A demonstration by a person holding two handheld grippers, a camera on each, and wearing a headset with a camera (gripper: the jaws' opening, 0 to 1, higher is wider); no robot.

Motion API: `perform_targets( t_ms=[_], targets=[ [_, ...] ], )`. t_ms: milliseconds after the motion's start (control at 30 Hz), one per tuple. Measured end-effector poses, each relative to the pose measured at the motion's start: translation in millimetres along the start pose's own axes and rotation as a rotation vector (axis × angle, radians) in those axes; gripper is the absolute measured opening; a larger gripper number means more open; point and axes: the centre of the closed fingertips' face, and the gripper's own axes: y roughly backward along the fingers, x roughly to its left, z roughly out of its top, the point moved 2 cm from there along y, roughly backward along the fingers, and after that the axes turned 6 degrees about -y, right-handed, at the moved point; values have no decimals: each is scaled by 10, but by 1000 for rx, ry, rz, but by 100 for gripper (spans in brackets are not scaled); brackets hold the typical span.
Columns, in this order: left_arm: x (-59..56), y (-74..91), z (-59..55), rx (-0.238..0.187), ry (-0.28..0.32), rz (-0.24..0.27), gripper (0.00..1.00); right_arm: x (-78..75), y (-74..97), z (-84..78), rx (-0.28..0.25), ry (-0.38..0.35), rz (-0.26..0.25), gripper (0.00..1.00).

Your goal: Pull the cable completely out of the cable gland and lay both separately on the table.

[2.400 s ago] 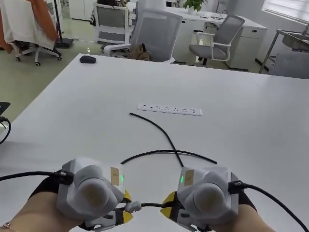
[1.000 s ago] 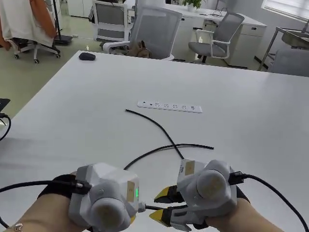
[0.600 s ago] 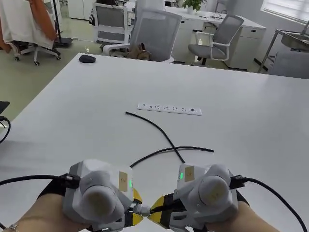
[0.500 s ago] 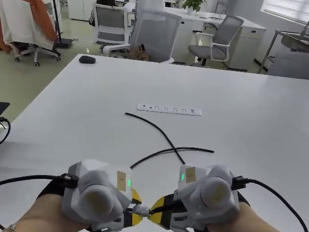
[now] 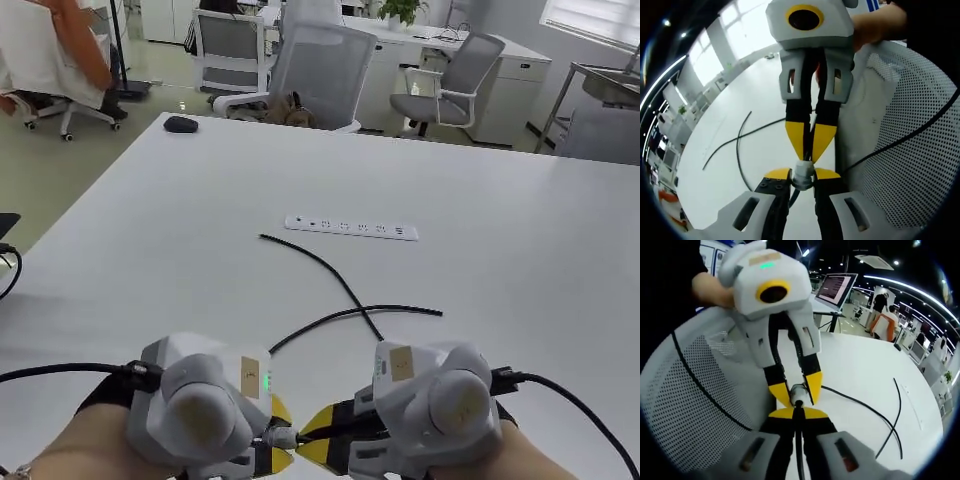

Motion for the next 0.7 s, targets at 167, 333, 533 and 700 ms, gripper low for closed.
perform_targets(
  t_ms=[167, 333, 533, 700],
  targets=[
    [8, 10, -36, 30, -17, 15, 18, -24, -6, -38, 16, -18, -9, 2],
    [28, 25, -54, 40, -5, 27, 18, -41, -4, -76, 30, -31, -18, 2],
    [75, 53, -123, 69, 10, 54, 18, -96, 16, -137, 50, -65, -50, 2],
    [107, 76, -175, 90, 26, 72, 18, -161, 43, -201, 78, -81, -88, 2]
  ],
)
